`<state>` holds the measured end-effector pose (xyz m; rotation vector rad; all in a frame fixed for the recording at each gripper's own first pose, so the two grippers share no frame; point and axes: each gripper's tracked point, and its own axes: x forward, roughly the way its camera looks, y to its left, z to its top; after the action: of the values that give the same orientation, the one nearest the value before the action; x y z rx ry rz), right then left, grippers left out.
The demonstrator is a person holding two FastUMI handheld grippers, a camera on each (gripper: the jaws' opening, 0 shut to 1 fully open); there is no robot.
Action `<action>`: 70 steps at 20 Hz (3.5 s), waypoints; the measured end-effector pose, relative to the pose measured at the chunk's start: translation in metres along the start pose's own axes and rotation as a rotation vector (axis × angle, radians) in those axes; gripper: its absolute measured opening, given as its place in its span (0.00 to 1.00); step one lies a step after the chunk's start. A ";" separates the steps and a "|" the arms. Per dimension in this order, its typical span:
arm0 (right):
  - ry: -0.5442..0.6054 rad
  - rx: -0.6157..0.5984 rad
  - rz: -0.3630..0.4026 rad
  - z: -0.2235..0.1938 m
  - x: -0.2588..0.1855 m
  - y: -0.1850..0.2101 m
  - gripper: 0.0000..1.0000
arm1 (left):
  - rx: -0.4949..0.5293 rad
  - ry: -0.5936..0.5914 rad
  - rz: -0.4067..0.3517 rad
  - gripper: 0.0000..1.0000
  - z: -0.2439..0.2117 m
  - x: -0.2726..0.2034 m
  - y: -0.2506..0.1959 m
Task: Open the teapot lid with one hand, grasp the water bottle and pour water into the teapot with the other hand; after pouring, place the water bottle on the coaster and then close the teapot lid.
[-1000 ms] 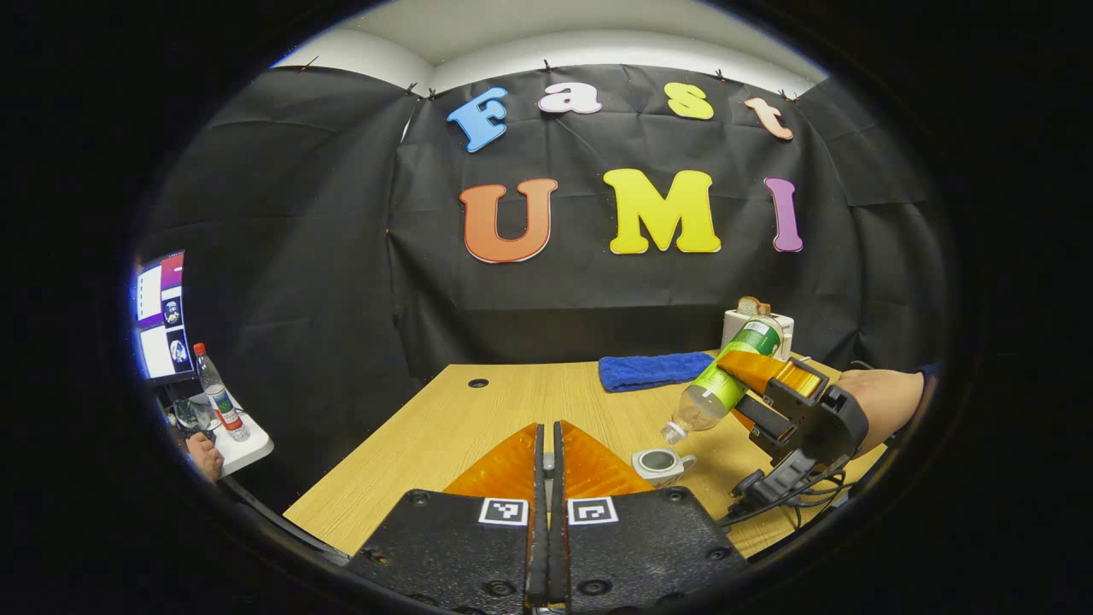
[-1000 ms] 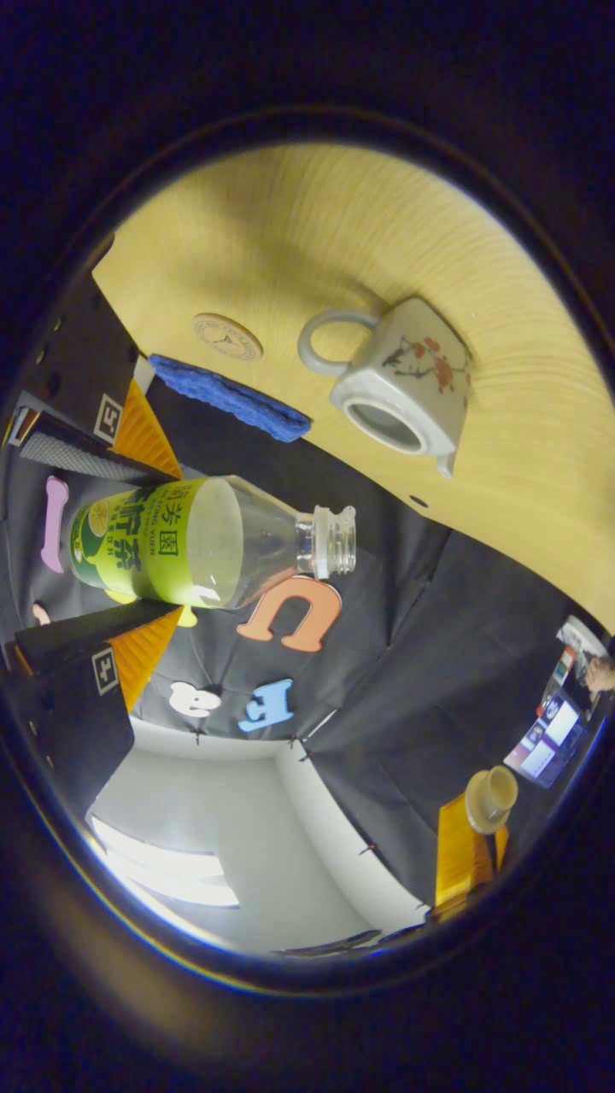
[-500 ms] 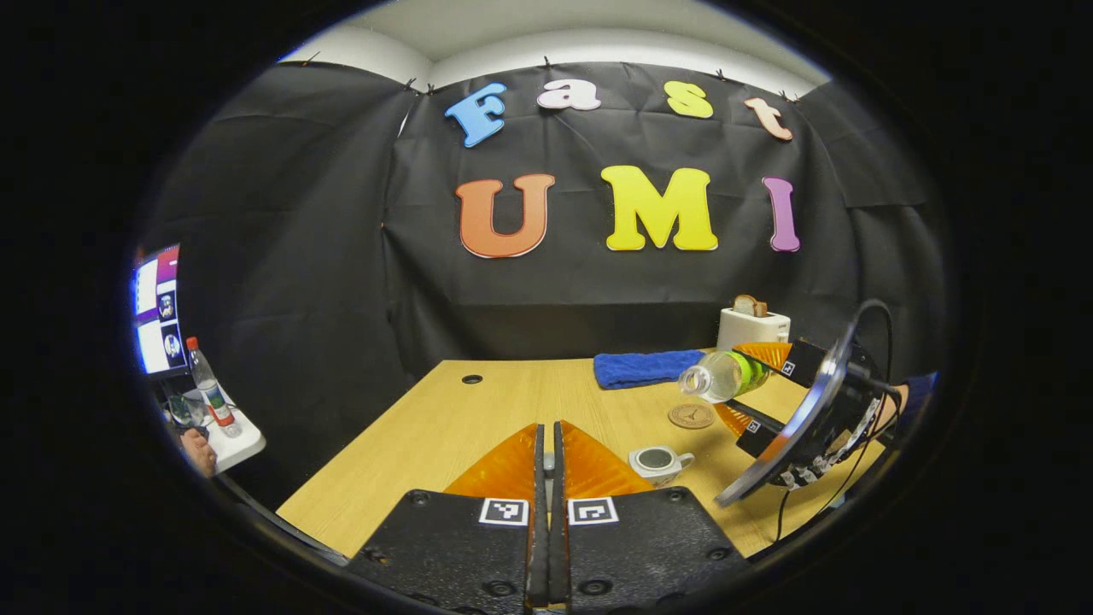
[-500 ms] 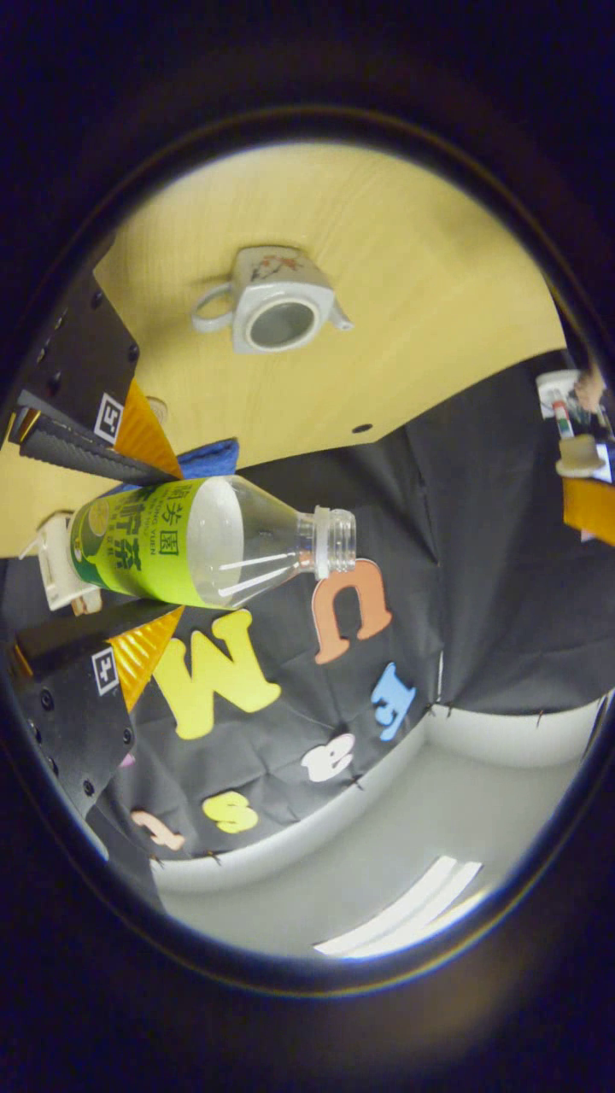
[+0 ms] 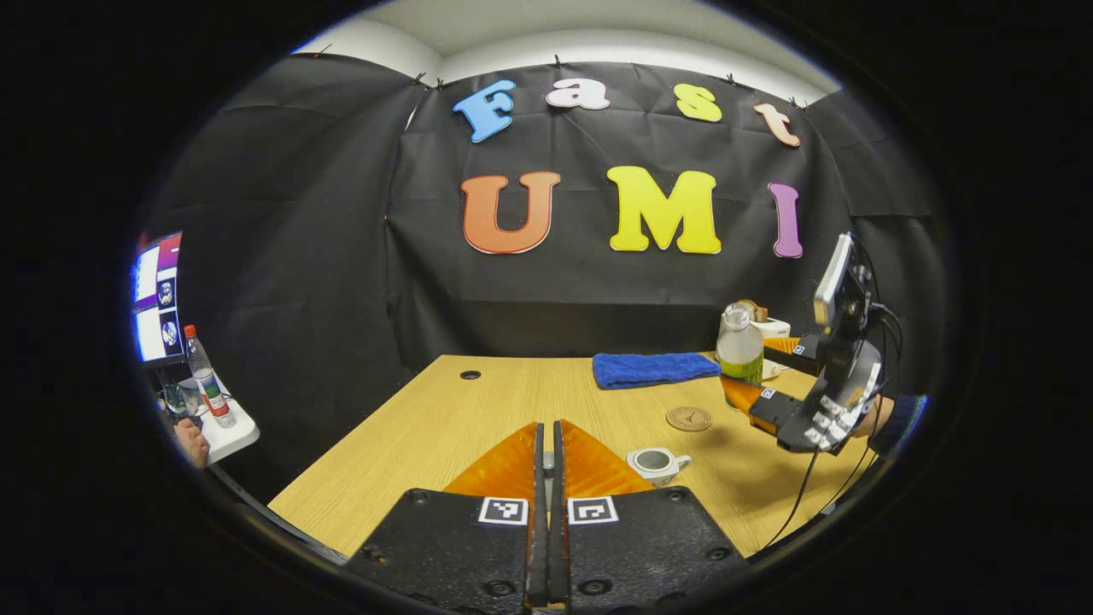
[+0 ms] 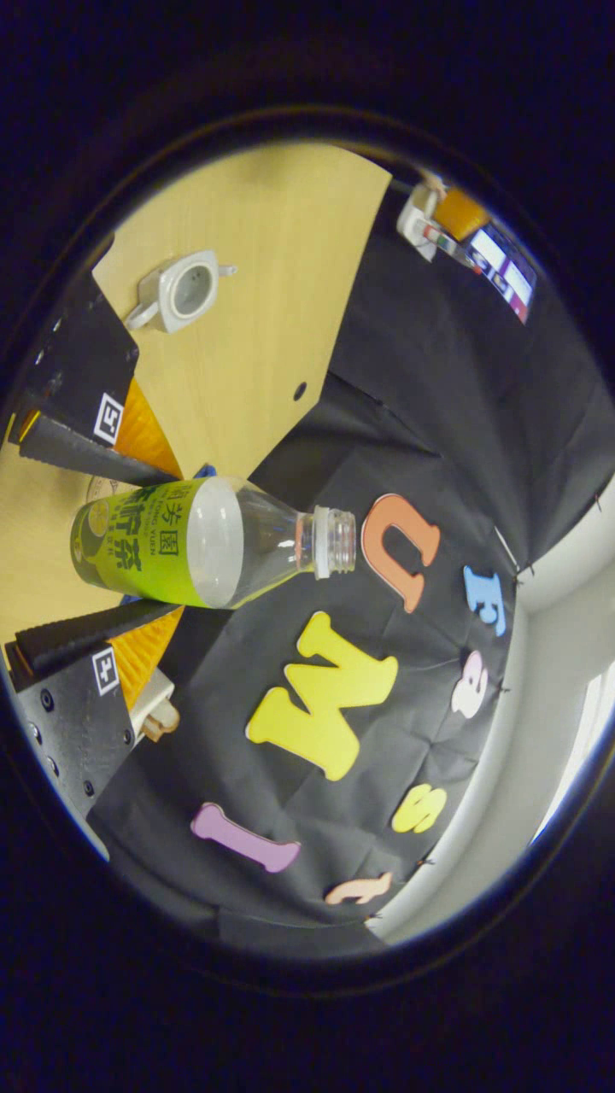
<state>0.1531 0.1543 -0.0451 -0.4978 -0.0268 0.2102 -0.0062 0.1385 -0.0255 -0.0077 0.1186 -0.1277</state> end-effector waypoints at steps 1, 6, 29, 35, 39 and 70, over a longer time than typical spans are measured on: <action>0.008 0.058 0.004 0.000 0.002 -0.006 0.72 | -0.003 -0.005 -0.002 0.03 0.001 -0.001 0.000; 0.080 0.327 0.056 -0.015 0.024 -0.007 0.72 | -0.016 -0.031 0.008 0.03 0.008 -0.001 0.000; 0.161 0.501 0.010 -0.060 0.078 -0.001 0.92 | 0.006 -0.016 -0.009 0.03 -0.006 0.024 -0.029; 0.145 0.442 0.025 -0.053 0.003 -0.004 0.94 | -0.035 -0.056 -0.040 0.03 -0.002 0.035 -0.046; 0.109 0.348 -0.031 -0.057 -0.048 -0.027 0.95 | -0.034 -0.080 -0.013 0.03 0.000 0.040 -0.047; -0.010 0.487 -0.164 -0.088 -0.134 -0.154 0.97 | -0.031 -0.016 -0.020 0.03 -0.084 0.138 -0.120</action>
<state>0.0584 -0.0468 -0.0451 -0.0078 -0.0254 0.0534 0.1044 0.0020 -0.1232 -0.0409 0.1041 -0.1460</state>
